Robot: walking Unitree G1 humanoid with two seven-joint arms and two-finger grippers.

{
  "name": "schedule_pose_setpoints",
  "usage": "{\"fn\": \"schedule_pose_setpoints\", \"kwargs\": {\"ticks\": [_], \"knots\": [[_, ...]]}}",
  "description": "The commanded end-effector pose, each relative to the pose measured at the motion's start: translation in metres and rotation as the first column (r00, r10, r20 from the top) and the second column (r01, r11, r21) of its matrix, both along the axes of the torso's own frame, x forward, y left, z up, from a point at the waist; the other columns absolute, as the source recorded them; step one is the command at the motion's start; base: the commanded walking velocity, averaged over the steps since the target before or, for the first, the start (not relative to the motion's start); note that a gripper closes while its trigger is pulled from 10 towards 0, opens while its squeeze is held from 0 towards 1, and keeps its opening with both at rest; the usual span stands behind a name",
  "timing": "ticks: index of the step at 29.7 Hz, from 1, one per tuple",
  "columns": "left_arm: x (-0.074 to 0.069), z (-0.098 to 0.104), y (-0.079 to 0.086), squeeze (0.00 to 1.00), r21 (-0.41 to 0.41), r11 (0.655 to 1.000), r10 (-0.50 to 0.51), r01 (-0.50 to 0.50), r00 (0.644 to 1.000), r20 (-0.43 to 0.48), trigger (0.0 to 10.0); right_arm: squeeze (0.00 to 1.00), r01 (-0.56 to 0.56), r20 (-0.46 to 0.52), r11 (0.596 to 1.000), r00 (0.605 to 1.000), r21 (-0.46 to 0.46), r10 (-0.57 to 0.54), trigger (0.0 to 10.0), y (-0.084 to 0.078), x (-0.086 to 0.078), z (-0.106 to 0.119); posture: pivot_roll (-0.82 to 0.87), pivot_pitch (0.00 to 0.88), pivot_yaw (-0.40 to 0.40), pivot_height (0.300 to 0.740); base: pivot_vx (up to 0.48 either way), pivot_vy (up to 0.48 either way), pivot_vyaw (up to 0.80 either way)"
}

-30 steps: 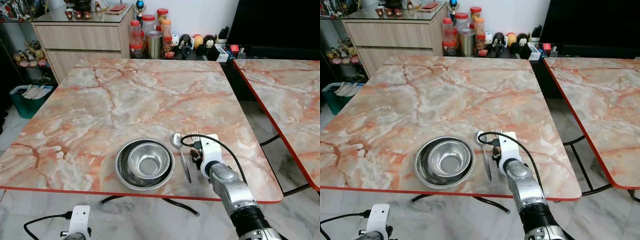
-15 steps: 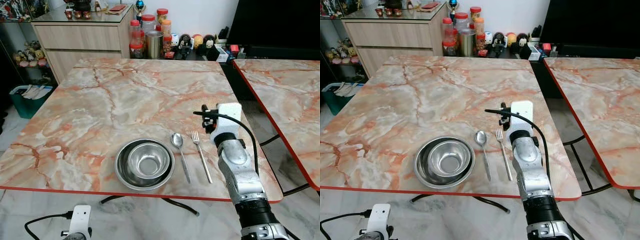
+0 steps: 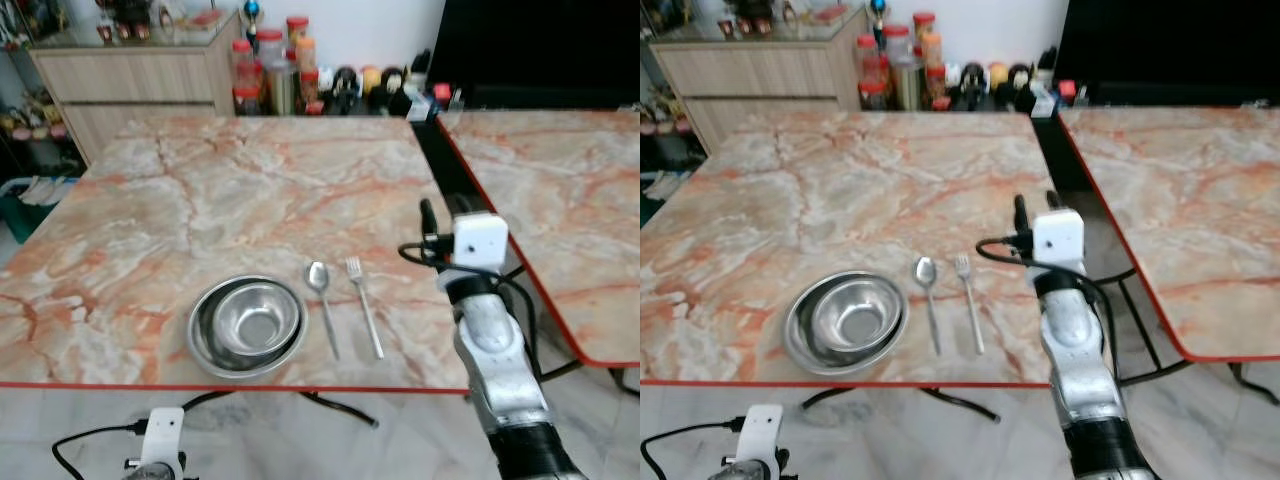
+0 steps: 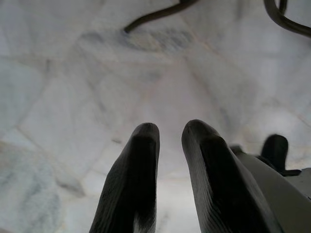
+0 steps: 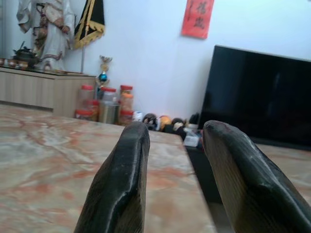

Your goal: Setting the table

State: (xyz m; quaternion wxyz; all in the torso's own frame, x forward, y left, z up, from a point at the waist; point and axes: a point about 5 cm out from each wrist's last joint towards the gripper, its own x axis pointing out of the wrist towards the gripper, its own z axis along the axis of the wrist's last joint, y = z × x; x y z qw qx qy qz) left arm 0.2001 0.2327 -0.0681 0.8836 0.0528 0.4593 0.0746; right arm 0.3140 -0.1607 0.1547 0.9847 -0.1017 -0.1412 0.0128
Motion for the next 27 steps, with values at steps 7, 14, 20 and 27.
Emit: {"fn": "schedule_pose_setpoints", "kwargs": {"ticks": [7, 14, 20, 27], "knots": [[-0.003, -0.001, 0.002, 0.00, 0.011, 1.000, -0.002, 0.002, 1.000, -0.015, 10.0, 0.00, -0.057, 0.024, 0.998, 0.998, -0.039, 0.058, 10.0, 0.007, -0.013, -0.002, 0.02, 0.000, -0.024, 0.740, 0.000, -0.480, 0.00], [-0.004, -0.001, 0.002, 0.00, 0.012, 1.000, -0.005, 0.005, 1.000, -0.016, 10.0, 0.00, -0.038, -0.037, 0.998, 0.999, -0.055, 0.036, 10.0, -0.002, -0.035, -0.024, 0.02, 0.000, -0.028, 0.740, 0.000, -0.480, 0.00], [-0.005, -0.002, 0.002, 0.00, 0.009, 1.000, -0.008, 0.009, 1.000, -0.018, 10.0, 0.00, 0.003, -0.128, 1.000, 0.992, -0.017, -0.005, 10.0, -0.012, -0.042, -0.048, 0.02, 0.000, -0.032, 0.740, 0.000, -0.480, 0.00], [-0.006, -0.003, 0.001, 0.00, 0.008, 1.000, -0.012, 0.012, 1.000, -0.019, 10.0, 0.00, 0.140, -0.306, 0.990, 0.943, 0.003, -0.133, 10.0, -0.031, -0.051, -0.087, 0.02, 0.000, -0.034, 0.740, 0.000, -0.480, 0.00]]}}
